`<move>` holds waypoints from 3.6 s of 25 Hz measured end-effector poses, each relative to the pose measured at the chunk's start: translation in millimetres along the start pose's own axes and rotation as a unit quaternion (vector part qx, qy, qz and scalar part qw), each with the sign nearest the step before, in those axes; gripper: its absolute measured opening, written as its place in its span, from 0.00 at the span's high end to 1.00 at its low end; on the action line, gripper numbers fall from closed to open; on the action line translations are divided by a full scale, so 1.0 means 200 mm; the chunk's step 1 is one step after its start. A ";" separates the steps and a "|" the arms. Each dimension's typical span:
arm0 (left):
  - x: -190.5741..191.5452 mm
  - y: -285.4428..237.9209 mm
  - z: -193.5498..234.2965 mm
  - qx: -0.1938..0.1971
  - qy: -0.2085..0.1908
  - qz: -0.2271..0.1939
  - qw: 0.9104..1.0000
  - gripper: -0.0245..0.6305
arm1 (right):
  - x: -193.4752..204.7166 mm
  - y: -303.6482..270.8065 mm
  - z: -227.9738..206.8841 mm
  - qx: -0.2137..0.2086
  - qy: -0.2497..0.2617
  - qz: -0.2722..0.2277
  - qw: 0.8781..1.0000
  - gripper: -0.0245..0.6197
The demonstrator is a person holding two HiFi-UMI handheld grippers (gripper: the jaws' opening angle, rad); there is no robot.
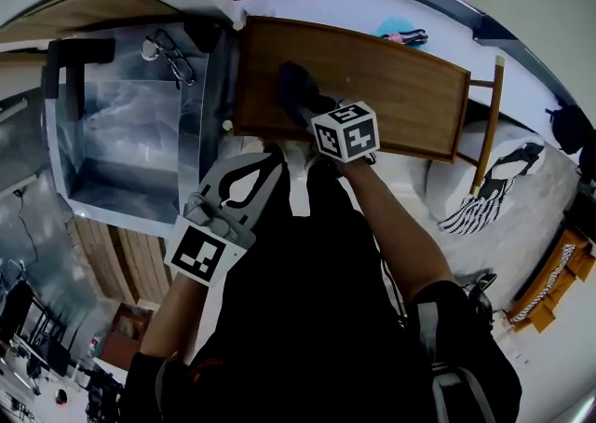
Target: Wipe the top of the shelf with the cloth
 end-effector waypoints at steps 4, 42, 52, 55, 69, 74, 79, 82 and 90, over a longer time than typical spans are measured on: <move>0.04 0.11 0.08 -0.016 0.010 -0.005 1.000 0.91 | -0.04 -0.16 0.19 -0.041 0.006 0.013 0.999 0.88; 0.06 -0.10 -0.07 0.031 -0.012 0.033 0.999 0.91 | 0.32 -0.19 -0.16 0.058 0.044 0.087 0.994 0.89; -0.01 -0.28 -0.22 0.055 -0.029 0.043 0.997 0.91 | 0.46 0.02 -0.40 0.089 0.023 0.080 0.993 0.89; -0.03 -0.33 -0.26 0.061 -0.034 0.044 0.997 0.91 | 0.50 0.09 -0.47 0.100 0.023 0.080 0.991 0.88; -0.12 -0.57 -0.48 0.094 -0.057 0.054 0.992 0.91 | 0.71 0.40 -0.83 0.152 -0.018 0.070 0.986 0.88; -0.15 -0.65 -0.54 0.104 -0.063 0.055 0.991 0.91 | 0.77 0.49 -0.93 0.163 -0.036 0.063 0.984 0.89; -0.17 -0.73 -0.61 0.114 -0.072 0.057 0.989 0.91 | 0.83 0.57 -1.01 0.171 -0.053 0.058 0.982 0.89; -0.19 -0.77 -0.65 0.118 -0.073 0.059 0.989 0.91 | 0.86 0.63 -1.06 0.177 -0.062 0.056 0.981 0.88; -0.23 -0.87 -0.72 0.128 -0.083 0.061 0.986 0.91 | 0.95 0.77 -1.20 0.196 -0.088 0.050 0.975 0.88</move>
Point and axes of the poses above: the fingertips, and each gripper's own axes: y backward along the fingers, z to its left, x out of its underside, the point moved 3 cm from there along y, backward along the fingers, and after that the axes turned 10 degrees about z, right-handed, at the moved point
